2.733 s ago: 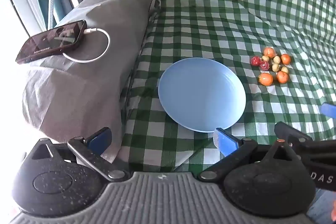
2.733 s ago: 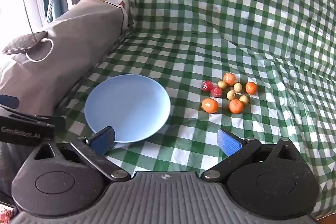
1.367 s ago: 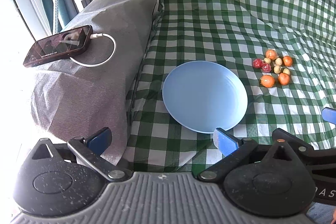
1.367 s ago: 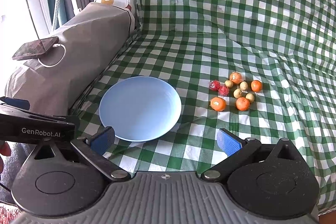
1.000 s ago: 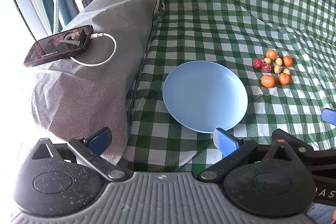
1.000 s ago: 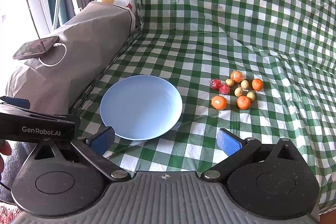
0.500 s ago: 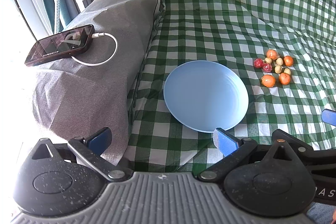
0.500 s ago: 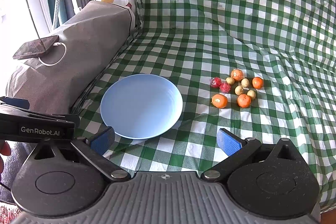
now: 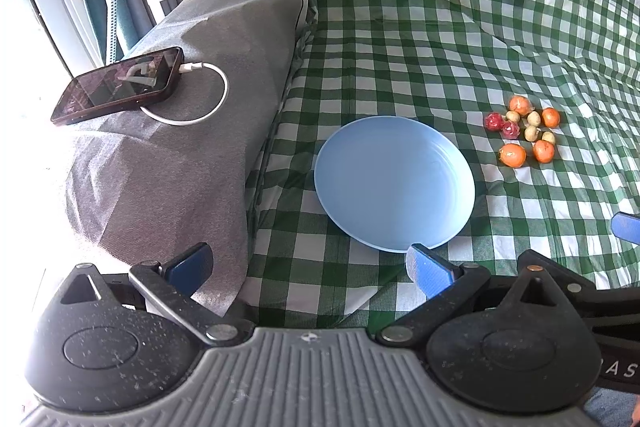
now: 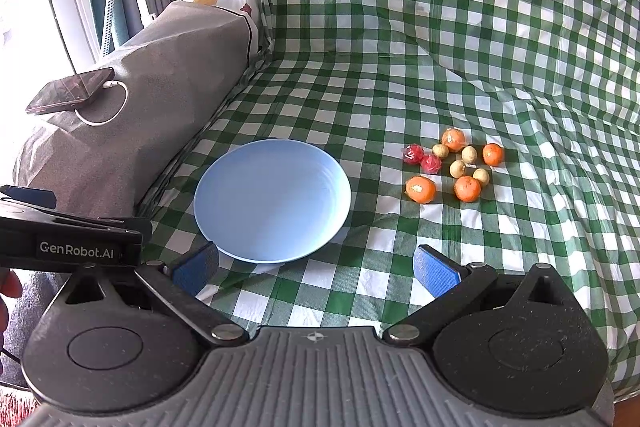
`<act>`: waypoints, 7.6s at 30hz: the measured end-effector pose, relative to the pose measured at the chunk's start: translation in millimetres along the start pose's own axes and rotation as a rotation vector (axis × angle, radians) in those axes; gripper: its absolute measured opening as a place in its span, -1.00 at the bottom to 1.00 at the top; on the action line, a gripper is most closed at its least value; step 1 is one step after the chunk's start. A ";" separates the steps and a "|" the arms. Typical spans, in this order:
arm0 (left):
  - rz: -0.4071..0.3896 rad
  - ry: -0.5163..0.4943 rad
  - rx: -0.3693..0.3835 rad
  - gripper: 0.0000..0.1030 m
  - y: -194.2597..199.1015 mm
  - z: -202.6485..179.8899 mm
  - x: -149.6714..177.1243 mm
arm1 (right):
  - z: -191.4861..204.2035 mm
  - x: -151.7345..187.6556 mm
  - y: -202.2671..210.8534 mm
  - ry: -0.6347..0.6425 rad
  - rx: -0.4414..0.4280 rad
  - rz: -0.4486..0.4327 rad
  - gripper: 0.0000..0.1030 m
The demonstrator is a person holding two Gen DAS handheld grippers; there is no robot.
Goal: Organize fruits
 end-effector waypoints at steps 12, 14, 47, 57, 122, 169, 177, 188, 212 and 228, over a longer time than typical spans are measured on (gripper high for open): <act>-0.002 0.012 -0.002 0.99 5.8 -1.4 -0.7 | 1.5 0.4 2.4 -0.002 -0.004 0.001 0.99; 0.008 0.009 0.002 0.99 2.7 -5.8 -1.9 | -2.6 0.8 0.8 -0.017 -0.003 0.003 0.99; 0.226 -0.334 0.293 0.99 -210.8 -260.8 -90.3 | -235.7 -2.4 -211.7 -0.162 0.302 -0.054 -0.25; 0.215 -0.352 0.346 -0.20 -210.9 -288.9 -77.8 | -277.7 28.1 -195.4 -0.241 0.395 -0.084 -0.03; 0.029 0.030 0.233 -0.20 -29.0 -37.1 -50.0 | 2.5 -2.2 -40.2 0.020 -0.050 -0.028 -0.28; -0.011 -0.011 0.090 0.99 -1.0 -12.7 0.2 | 12.6 19.2 -1.3 0.065 -0.005 -0.011 0.98; -0.066 -0.015 0.089 0.99 27.5 -20.2 3.0 | 10.5 23.7 26.9 0.045 -0.011 -0.057 0.98; -0.095 -0.025 0.082 0.99 42.4 -16.5 4.8 | 8.5 23.5 44.7 0.033 -0.013 -0.102 0.99; -0.070 -0.035 0.070 0.99 35.2 -16.1 5.6 | 12.7 25.9 39.7 0.024 -0.018 -0.093 0.99; -0.017 -0.061 0.107 0.99 5.3 -50.0 -22.8 | -29.9 21.1 15.8 -0.090 0.020 -0.083 0.99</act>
Point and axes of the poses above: each gripper's, at about its wrist camera, not at the fingertips, and y roughly against the way its jaws point, z to its left, x to its underside, the point moved 10 cm from there along -y, roughly the way its jaws point
